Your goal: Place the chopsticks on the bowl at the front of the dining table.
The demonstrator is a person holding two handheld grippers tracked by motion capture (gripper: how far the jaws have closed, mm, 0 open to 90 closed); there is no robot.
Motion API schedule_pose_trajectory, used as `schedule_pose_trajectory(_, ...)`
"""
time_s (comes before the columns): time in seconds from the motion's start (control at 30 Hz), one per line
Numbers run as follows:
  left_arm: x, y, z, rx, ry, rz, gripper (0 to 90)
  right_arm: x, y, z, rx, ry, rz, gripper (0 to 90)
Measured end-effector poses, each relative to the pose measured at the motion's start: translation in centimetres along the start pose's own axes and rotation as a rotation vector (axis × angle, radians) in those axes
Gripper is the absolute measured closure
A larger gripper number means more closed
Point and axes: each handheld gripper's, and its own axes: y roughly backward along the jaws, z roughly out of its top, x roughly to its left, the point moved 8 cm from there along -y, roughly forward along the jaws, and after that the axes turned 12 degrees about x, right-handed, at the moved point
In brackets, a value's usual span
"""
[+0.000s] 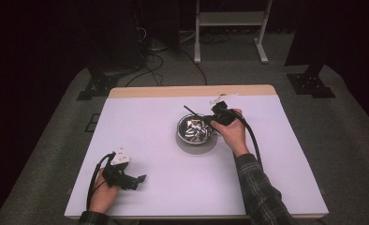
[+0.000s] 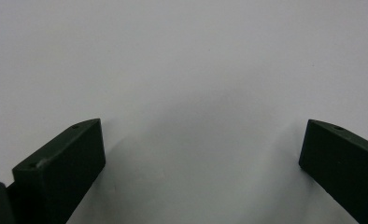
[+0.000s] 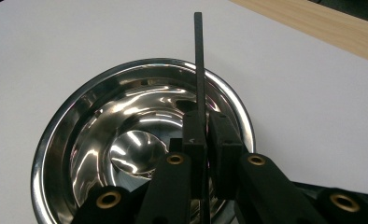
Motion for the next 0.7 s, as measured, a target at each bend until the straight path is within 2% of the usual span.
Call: schedule_pose_trajectory(0.7,0.0,0.0,0.0,0.0,0.0,0.0,0.0,0.4,-1.1,0.4,0.009,0.003,0.001,85.4)
